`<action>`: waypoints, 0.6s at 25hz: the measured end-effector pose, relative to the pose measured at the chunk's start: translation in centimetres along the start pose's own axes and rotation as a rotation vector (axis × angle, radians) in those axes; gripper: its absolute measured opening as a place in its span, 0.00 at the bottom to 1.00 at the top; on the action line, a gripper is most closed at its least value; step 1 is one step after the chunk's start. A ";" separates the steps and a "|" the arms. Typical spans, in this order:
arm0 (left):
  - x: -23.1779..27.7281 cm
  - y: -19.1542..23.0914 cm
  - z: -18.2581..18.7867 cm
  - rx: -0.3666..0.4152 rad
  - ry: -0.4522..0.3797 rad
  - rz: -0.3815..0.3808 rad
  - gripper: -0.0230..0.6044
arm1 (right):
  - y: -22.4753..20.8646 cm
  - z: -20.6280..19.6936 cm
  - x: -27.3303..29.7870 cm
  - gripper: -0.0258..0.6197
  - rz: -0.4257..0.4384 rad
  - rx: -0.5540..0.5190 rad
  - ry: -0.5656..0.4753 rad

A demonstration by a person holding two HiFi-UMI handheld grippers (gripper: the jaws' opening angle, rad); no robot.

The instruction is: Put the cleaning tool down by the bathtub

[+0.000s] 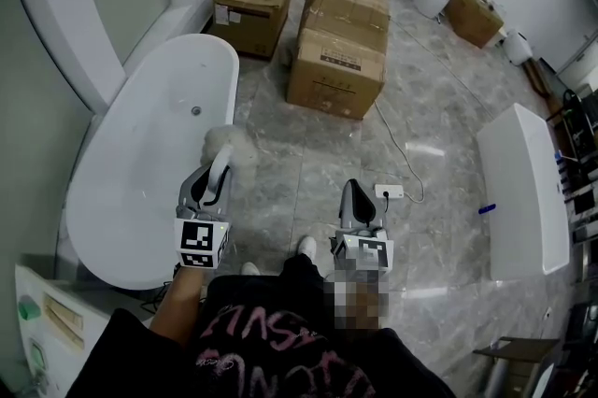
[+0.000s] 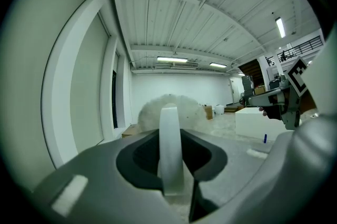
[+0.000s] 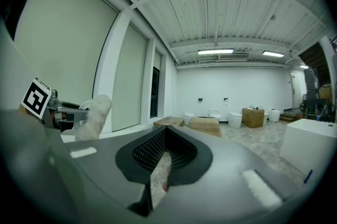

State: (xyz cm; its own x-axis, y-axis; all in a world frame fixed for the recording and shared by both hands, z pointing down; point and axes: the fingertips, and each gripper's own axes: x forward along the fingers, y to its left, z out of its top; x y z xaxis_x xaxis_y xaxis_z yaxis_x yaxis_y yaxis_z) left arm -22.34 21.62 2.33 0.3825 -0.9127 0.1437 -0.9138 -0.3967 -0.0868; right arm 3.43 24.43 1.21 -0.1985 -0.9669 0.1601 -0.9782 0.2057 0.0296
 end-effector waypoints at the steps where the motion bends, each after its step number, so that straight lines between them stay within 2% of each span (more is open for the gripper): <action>1: 0.0 0.0 0.0 -0.001 0.000 -0.002 0.16 | 0.0 0.0 0.0 0.06 0.000 -0.006 0.003; 8: 0.6 0.5 -0.9 -0.014 -0.003 0.008 0.16 | 0.2 -0.4 1.0 0.06 0.005 -0.027 0.012; 15: 2.8 0.5 -0.9 0.010 -0.004 0.008 0.16 | -1.2 -1.1 2.9 0.06 -0.001 -0.021 0.004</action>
State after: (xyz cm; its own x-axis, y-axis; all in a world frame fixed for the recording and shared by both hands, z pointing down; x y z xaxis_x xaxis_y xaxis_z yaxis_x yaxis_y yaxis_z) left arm -21.85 18.94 3.56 0.3755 -0.9164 0.1389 -0.9157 -0.3899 -0.0974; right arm 4.09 21.59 2.73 -0.1970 -0.9666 0.1638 -0.9769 0.2076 0.0502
